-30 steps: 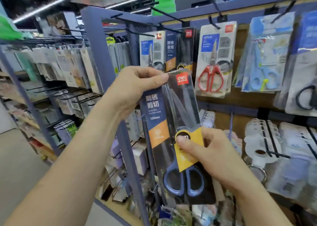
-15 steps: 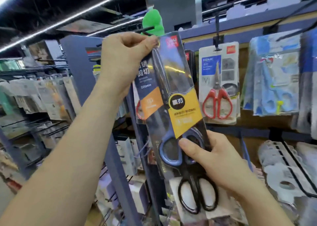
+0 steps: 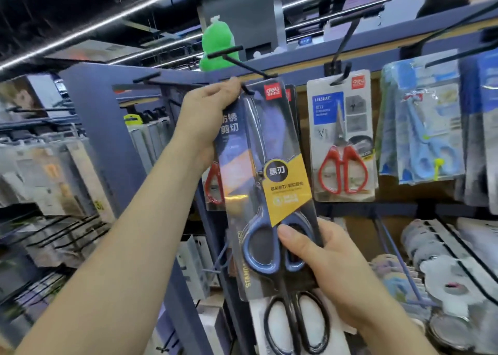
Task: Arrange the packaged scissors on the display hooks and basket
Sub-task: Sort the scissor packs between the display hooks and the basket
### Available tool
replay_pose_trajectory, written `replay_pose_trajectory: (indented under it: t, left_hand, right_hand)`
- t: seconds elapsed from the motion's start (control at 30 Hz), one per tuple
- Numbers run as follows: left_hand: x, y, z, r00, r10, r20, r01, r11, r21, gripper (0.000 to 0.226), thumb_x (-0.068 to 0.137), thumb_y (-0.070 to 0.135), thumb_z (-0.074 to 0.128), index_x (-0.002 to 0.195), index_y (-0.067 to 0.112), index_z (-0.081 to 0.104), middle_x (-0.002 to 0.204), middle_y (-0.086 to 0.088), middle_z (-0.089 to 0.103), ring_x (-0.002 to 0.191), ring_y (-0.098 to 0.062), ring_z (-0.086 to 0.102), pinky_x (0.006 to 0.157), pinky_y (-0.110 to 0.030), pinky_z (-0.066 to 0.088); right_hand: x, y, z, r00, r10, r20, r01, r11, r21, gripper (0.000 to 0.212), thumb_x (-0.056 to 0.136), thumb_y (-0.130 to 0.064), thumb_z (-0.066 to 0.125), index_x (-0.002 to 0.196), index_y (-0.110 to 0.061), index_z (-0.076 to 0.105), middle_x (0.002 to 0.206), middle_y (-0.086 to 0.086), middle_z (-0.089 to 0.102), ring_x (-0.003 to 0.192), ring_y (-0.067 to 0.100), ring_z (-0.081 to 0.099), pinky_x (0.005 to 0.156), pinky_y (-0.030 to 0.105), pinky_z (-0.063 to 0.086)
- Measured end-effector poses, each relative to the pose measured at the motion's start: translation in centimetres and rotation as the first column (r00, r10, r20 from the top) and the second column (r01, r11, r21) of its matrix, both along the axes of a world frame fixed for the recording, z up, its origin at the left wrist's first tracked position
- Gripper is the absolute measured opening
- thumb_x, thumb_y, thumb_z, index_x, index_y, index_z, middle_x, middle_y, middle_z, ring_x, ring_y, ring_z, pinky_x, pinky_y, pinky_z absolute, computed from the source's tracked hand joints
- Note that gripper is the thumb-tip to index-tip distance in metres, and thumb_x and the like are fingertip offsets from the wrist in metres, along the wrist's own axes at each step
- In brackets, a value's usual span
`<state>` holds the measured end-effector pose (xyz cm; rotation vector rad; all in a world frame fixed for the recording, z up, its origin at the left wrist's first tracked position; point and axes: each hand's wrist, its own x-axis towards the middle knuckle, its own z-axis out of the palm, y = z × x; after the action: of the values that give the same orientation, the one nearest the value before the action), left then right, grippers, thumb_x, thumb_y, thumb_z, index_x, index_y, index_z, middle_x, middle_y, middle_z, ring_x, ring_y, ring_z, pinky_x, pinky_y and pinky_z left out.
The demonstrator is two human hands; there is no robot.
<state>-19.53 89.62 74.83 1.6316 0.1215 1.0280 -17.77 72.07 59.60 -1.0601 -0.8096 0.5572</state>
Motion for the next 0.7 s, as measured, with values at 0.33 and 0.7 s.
replay_pose_trajectory:
  t: [0.33,0.7]
  left_hand:
    - [-0.9,-1.1,-8.5,0.973,0.230,-0.035,-0.219,0.956,0.194,0.050,0.089,0.011,0.069,0.132,0.033,0.055,0.057,0.006,0.062,0.066,-0.015,0.061,0.065,-0.041,0.054]
    - [5.0,2.4,-10.1,0.895,0.441,-0.068,-0.394,0.853,0.342,0.056,0.094,0.022,0.064,0.144,0.036,0.044,0.094,-0.007,0.068,0.084,-0.011,0.062,0.085,-0.020,0.048]
  right_hand:
    - [1.4,1.7,0.1,0.859,-0.387,0.335,0.449,0.883,-0.133,0.037,0.088,-0.044,0.066,0.084,-0.008,0.071,0.077,0.010,0.070,0.068,0.011,0.061,0.064,0.033,0.050]
    - [4.6,-3.7,-0.4,0.670,-0.640,0.376,0.645,0.753,0.134,0.037,0.087,-0.001,0.068,0.093,-0.037,0.067,0.096,-0.024,0.068,0.096,0.000,0.064,0.085,0.012,0.047]
